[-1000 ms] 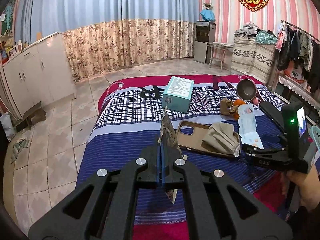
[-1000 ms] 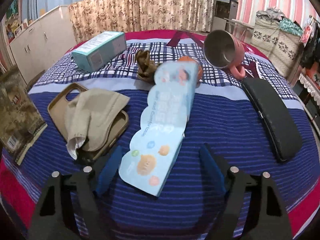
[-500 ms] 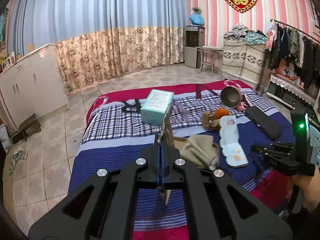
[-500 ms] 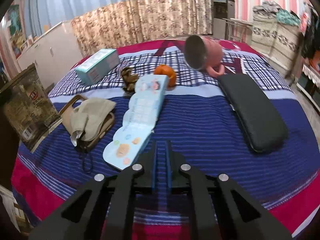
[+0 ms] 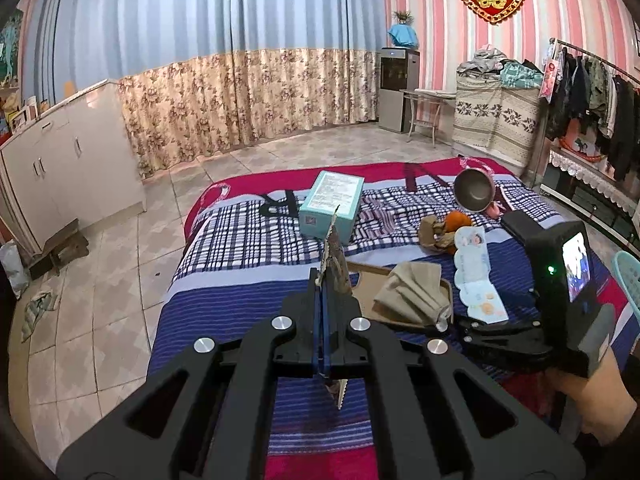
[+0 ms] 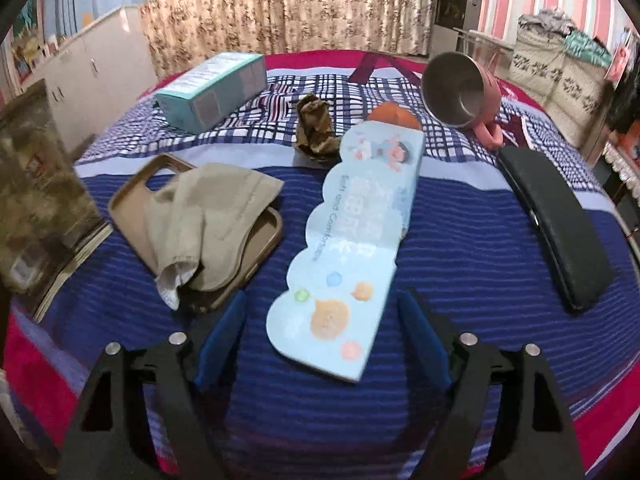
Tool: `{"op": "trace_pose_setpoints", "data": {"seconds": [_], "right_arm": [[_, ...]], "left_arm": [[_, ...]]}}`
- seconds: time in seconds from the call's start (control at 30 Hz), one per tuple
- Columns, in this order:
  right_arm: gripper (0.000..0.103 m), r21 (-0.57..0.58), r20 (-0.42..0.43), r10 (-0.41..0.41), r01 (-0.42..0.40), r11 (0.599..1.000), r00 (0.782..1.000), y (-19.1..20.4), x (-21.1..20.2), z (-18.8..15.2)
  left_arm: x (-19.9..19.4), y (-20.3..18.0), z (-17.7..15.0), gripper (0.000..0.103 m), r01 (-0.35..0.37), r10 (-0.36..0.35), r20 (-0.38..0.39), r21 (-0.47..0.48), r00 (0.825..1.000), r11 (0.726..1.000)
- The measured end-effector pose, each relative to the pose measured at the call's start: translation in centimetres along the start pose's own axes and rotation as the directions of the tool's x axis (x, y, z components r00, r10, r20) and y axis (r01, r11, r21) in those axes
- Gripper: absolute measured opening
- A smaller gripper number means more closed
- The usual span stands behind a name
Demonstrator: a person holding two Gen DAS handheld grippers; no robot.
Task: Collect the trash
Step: 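Lift the newspaper with the left tool while the right tool grasps the white printed card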
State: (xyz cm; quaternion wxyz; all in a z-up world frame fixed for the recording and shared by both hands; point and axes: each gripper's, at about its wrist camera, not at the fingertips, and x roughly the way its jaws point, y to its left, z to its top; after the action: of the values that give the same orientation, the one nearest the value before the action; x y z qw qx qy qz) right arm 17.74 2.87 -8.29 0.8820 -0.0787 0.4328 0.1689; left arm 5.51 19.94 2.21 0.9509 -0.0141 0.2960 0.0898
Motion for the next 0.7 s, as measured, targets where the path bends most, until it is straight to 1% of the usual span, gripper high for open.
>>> {"op": "trace_pose_setpoints", "data": {"seconds": [0.03,0.07,0.13,0.2,0.37,0.53,0.63,0.7], "right_arm": [[0.073,-0.011,0.003,-0.008,0.008,1.0,1.0,0.2,0.1,0.2],[0.063,-0.024,0.005,-0.009,0.009,1.0,1.0,0.3,0.1,0.3],[0.06,-0.049,0.013,-0.011,0.012,0.999,1.0,0.4,-0.1,0.2],[0.059,-0.064,0.02,-0.008,0.009,0.998,1.0,0.2,-0.4,0.0],[0.058,-0.046,0.062,-0.019,0.022,0.999,0.998,-2.4,-2.6,-1.2],[0.058,0.013,0.113,-0.036,0.035,0.999,0.993,-7.0,-6.1,-2.5],[0.058,0.059,0.15,-0.066,0.058,0.997,0.987,-10.5,-9.1,-3.1],[0.058,0.084,0.166,-0.084,0.071,0.994,0.983,-12.5,-10.6,-3.4]], "left_arm": [[0.1,0.1,-0.1,0.0,0.001,-0.001,-0.004,-0.002,1.0,1.0],[0.2,0.1,-0.1,0.0,0.003,-0.003,-0.007,-0.004,1.0,1.0],[0.3,0.1,-0.1,0.0,0.005,-0.005,-0.007,-0.005,1.0,1.0],[0.3,-0.1,-0.2,0.0,0.009,-0.009,-0.004,-0.002,1.0,1.0],[0.2,-1.0,0.0,0.0,0.015,-0.015,0.003,0.006,1.0,1.0],[-0.6,-2.6,1.2,0.0,0.027,-0.028,0.037,0.027,0.999,0.999],[-1.1,-4.3,2.2,0.0,0.044,-0.046,0.058,0.043,0.997,0.998],[-1.4,-5.9,3.0,0.0,0.066,-0.07,0.071,0.058,0.995,0.996]]}}
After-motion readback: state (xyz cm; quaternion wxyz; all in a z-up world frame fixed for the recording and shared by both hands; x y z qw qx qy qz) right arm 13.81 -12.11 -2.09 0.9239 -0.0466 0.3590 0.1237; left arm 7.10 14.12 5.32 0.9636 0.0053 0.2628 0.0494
